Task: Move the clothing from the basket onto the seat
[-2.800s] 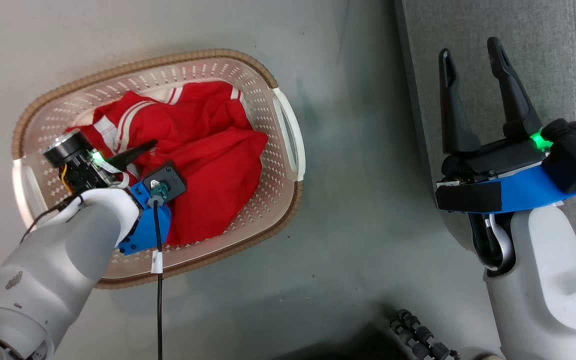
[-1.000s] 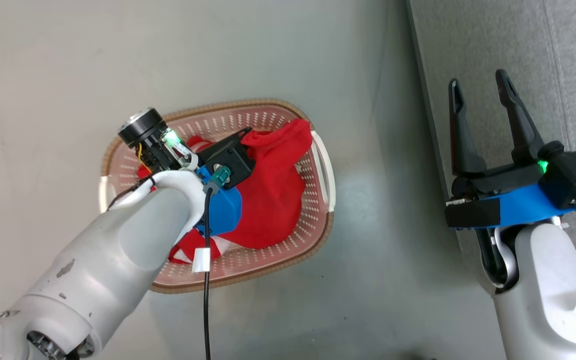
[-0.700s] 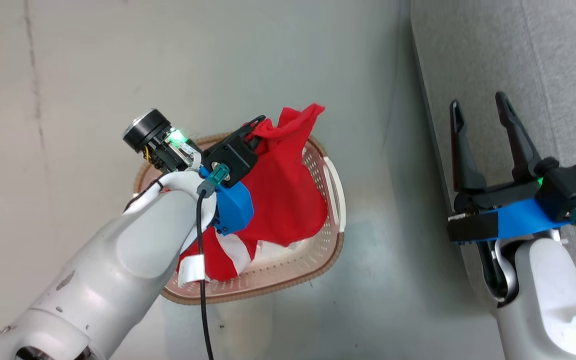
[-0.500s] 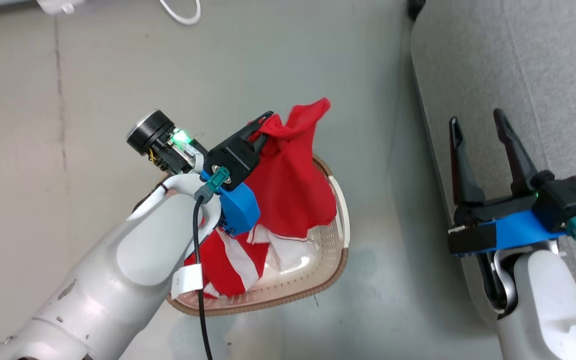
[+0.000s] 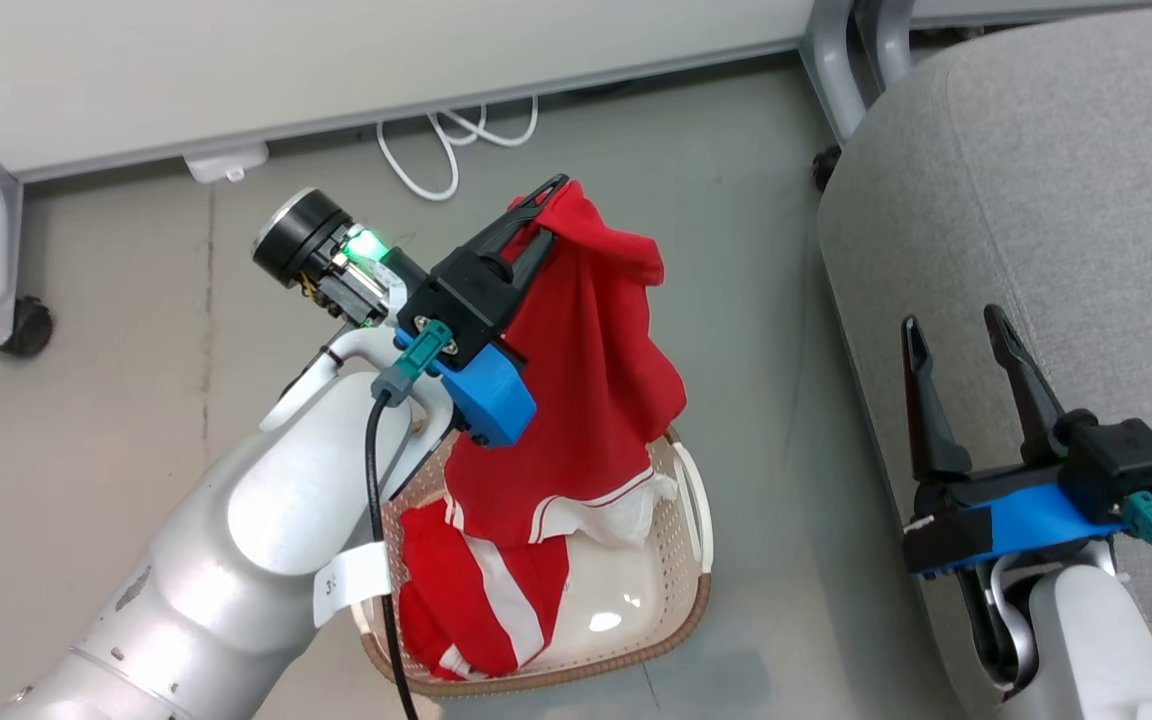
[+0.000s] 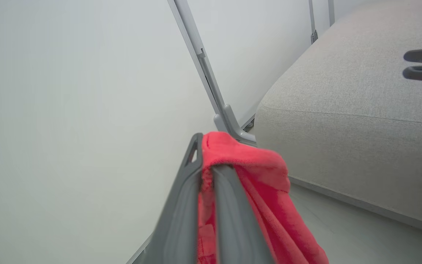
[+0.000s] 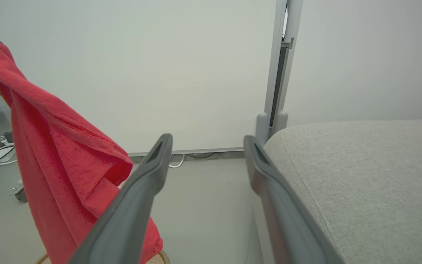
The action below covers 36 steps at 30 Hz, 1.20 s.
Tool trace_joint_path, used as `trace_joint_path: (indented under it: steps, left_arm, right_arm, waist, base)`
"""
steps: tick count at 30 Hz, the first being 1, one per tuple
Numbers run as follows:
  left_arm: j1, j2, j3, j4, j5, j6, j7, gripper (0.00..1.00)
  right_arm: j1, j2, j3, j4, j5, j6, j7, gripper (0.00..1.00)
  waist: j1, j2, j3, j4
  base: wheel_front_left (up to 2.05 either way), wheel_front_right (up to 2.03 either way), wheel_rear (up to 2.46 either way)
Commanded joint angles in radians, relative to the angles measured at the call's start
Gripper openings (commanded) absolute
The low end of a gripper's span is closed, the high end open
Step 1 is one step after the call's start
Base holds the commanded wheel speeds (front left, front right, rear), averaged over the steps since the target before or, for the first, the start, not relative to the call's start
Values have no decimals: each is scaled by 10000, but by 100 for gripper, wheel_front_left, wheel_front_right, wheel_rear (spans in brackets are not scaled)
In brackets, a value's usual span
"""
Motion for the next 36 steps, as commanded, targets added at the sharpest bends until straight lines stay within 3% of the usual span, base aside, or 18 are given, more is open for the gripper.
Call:
trace_joint_path:
  steps: [1, 18, 36]
  left_arm:
    - [105, -54, 106, -112, 40, -52, -51, 0]
    - [-388, -449, 390, -724, 27, -243, -51, 0]
    - [-158, -537, 216, -747, -215, -245, -51, 0]
  right_arm:
    - [219, -37, -48, 46, 47, 1, -7, 100]
    - [1350, -36, -273, 320, 258, 3, -6, 100]
    - [1424, -36, 194, 267, 261, 3, -6, 100]
  waist:
    - [1, 0, -396, 102]
    - [1, 0, -2011, 361]
    - [1, 0, -2407, 530]
  base:
    - [0, 0, 0]
    - [0, 0, 0]
    - [0, 0, 0]
